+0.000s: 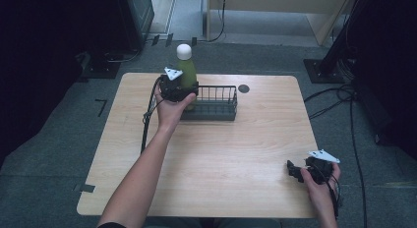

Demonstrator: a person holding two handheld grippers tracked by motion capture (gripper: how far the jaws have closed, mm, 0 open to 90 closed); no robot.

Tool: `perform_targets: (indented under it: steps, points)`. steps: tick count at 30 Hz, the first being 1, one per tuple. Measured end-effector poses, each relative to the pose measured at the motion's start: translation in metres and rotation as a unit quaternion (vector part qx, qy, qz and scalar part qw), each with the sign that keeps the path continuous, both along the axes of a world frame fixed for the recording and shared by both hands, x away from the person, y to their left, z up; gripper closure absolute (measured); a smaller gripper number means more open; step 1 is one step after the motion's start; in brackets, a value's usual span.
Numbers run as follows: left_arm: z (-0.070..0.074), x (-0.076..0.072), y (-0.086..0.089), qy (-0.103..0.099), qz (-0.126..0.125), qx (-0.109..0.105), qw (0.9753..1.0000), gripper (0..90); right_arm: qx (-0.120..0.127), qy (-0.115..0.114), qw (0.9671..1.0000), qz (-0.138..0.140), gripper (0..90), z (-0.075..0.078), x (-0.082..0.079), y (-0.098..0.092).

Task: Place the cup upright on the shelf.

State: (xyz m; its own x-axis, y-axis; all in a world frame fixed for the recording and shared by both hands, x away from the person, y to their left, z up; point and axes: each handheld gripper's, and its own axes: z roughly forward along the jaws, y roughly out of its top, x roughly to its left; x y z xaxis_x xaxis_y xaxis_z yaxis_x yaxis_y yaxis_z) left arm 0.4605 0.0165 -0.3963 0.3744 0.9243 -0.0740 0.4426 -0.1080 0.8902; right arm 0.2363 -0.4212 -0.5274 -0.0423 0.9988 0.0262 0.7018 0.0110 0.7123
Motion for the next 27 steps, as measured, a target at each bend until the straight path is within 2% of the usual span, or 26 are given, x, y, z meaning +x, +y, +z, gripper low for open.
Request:
perform_targets:
  steps: [9,15,19,21,27]
  points:
    - [0.005,-0.002,0.006,-0.002,0.0,-0.015,0.9999,3.9,0.0,0.0,1.0,0.0,0.0,0.0,0.0,0.0]
    - [0.009,-0.007,0.012,-0.007,-0.004,-0.025,0.9997,1.8,0.0,0.0,1.0,0.0,0.0,0.0,0.0,0.0]
    - [0.012,-0.014,0.018,-0.011,-0.005,-0.031,0.9994,1.0,0.0,0.0,1.0,0.0,0.0,0.0,0.0,0.0]
    - [0.012,-0.02,0.022,-0.017,-0.006,-0.041,0.999,1.0,0.0,0.0,1.0,0.0,0.0,0.0,0.0,0.0]
    - [0.01,-0.033,0.03,-0.029,-0.01,-0.048,0.9984,0.9,0.0,0.0,1.0,0.0,0.0,0.0,0.0,0.0]
